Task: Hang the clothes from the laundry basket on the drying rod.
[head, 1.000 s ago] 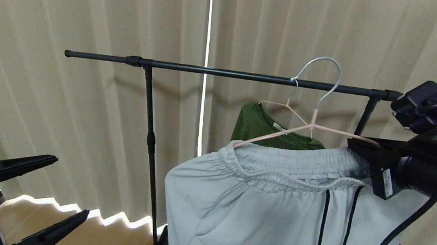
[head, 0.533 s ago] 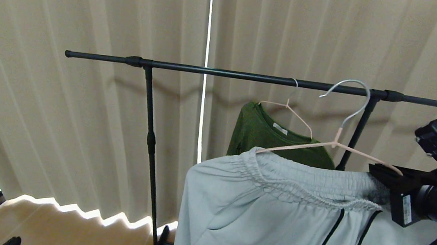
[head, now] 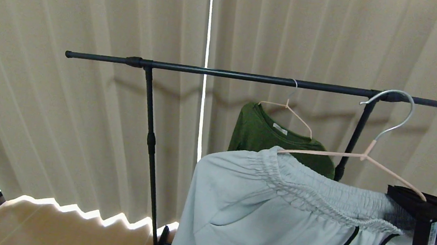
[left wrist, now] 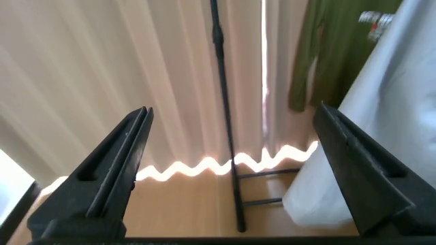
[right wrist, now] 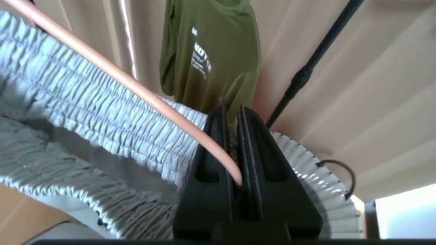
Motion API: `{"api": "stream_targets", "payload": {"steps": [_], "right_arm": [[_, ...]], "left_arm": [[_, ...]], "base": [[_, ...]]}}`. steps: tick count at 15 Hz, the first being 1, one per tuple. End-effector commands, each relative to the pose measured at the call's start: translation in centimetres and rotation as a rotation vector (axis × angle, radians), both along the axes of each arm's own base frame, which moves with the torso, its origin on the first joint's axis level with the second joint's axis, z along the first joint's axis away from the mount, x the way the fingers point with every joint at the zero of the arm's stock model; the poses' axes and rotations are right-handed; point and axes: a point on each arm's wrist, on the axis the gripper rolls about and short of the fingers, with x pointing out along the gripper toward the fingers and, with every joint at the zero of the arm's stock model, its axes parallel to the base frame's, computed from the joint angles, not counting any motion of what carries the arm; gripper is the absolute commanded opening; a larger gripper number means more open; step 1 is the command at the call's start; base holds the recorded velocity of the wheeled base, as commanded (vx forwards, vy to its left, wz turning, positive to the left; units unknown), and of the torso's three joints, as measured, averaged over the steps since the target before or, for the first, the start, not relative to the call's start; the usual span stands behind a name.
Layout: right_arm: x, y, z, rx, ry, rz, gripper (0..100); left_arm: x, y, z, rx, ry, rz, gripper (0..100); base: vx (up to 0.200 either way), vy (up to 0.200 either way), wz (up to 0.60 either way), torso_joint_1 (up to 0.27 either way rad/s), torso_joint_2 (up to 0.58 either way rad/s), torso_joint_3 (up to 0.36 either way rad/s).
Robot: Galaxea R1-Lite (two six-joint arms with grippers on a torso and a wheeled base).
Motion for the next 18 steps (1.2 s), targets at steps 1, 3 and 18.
{"api": "stream_targets", "payload": {"steps": [1, 3, 18], "right_arm": [[-0.3, -0.2, -0.3, -0.004, 0.004, -0.001, 0], [-0.9, -0.5, -0.9, -0.006, 0.016, 0.003, 0], [-2.2, -1.2, -0.7, -0.021, -0.011, -0.003, 0]], "left_arm": [[0.0, 0.0, -0.6, -0.006, 0.0, -0.001, 100], [0.0, 0.0, -0.6, -0.019, 0.005, -0.007, 100], [0.0, -0.1, -0.6, -0.04, 0.008, -0.044, 100]], "base": [[0.0, 0.0, 0.0, 0.0, 0.0, 0.0], [0.0, 0.0, 0.0, 0.0, 0.0, 0.0], [0.0, 0.12, 0.0, 0.002, 0.0, 0.0]]}}
